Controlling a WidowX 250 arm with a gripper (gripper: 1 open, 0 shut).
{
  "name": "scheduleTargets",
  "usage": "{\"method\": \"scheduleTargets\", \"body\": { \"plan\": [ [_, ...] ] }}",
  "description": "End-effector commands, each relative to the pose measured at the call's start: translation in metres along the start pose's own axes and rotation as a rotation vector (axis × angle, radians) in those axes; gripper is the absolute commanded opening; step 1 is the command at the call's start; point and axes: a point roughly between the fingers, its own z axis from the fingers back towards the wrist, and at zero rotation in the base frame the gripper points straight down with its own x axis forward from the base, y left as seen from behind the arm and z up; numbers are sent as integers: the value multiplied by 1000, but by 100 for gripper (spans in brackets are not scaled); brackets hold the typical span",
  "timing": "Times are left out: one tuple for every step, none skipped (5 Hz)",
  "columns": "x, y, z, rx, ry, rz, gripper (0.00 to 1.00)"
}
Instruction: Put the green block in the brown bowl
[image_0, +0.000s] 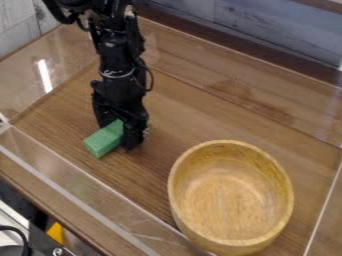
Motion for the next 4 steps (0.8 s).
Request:
{"method": "scheduleTargets", "body": {
  "plan": [
    [-7,0,12,-13,-8,47,0],
    [-8,10,25,-33,-9,75,0],
    [-10,20,41,-51,-18,124,0],
    [-12,20,63,-82,-53,232,0]
  ]
}}
